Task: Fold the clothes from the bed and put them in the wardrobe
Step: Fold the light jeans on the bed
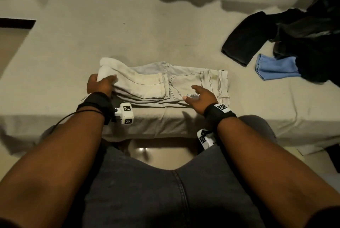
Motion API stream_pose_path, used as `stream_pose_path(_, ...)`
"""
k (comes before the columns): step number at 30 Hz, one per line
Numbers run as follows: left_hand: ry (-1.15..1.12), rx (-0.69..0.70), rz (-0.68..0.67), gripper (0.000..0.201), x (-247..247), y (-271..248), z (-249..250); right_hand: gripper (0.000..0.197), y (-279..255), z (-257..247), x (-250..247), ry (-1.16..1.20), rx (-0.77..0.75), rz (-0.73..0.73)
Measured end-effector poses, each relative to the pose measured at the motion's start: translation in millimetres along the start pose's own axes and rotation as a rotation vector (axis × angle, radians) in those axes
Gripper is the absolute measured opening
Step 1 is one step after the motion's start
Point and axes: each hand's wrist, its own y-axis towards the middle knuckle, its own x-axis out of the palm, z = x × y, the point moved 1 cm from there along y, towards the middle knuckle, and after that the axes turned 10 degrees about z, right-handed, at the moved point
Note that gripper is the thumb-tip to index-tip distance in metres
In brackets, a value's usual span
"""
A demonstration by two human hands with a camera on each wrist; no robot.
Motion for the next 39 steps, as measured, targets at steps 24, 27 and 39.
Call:
stream_pose_path(24, 0.769, 1.074, -0.56, 0.068, 183.4, -103.7, -13.3, 0.011, 53.1, 63.5, -78.8, 0.304, 0.497, 0.272)
stream_pose_path(27, 0.932, 0.921, -0.677, 0.074, 200.8, -118.7, -28.1, 0.016, 52.1, 87.8, -74.9, 0.248, 0.574, 0.105)
stream_pose_path(39, 0.891, 1.148, -0.773, 0.052, 333.7, -183.5, 49.7, 0.048, 63.9, 100.8, -79.2, 0.321, 0.543, 0.018)
